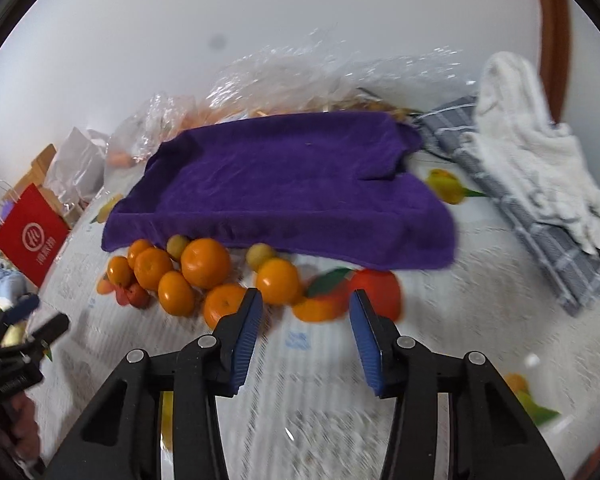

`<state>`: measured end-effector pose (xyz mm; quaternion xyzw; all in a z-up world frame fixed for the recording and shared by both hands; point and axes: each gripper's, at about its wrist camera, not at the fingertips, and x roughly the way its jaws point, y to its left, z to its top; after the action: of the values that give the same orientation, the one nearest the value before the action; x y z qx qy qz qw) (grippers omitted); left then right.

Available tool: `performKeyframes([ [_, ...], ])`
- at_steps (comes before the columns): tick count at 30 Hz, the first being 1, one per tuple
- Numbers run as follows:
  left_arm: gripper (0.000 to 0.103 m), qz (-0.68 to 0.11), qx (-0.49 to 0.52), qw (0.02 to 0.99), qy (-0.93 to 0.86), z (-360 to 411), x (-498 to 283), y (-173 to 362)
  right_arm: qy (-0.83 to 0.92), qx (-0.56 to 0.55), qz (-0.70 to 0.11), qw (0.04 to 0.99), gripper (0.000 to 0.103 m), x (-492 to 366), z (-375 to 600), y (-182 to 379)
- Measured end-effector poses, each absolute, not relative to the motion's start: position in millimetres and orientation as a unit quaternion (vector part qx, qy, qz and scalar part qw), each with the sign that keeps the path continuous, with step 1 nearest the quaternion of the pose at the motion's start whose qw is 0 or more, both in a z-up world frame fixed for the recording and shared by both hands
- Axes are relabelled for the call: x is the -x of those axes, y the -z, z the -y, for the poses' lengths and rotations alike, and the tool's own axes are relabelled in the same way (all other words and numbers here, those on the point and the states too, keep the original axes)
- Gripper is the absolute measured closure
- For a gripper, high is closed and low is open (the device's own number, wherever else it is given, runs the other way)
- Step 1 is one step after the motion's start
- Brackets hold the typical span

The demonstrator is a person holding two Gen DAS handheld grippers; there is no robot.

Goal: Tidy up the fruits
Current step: 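Grasp a small orange with the right gripper while the left gripper grasps another orange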

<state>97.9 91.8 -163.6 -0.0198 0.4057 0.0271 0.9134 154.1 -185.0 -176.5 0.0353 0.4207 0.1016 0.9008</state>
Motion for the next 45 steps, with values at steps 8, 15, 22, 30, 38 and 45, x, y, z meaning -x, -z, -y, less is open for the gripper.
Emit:
performKeyframes([
  [8,0.022,-0.418,0.048,0.907,-0.003,-99.4,-107.4,176.8,-0.116,-0.036,-0.456,0.882,0.057,-190.5,171.6,201.1],
  [15,0.024,-0.405,0.081,0.910,0.013,-101.3,-118.8,173.8,-0.160,-0.062,-0.484,0.858,0.069,-202.5,179.5,211.0],
  [22,0.038,-0.426,0.068,0.902,0.014,-84.0,-156.7,184.1,-0.126,-0.012,-0.449,0.884,0.069,-178.0,203.5,202.9],
  [30,0.060,-0.424,0.052,0.904,0.038,-75.1,-168.2,191.6,-0.128,-0.014,-0.437,0.890,0.068,-170.0,213.3,215.7],
  [38,0.073,-0.413,0.090,0.904,0.063,-80.3,-166.6,194.3,-0.127,-0.016,-0.425,0.896,0.067,-166.3,212.7,220.4],
  [45,0.073,-0.381,0.122,0.915,0.057,-91.0,-163.6,184.5,-0.126,-0.026,-0.420,0.898,0.069,-164.7,217.1,220.0],
])
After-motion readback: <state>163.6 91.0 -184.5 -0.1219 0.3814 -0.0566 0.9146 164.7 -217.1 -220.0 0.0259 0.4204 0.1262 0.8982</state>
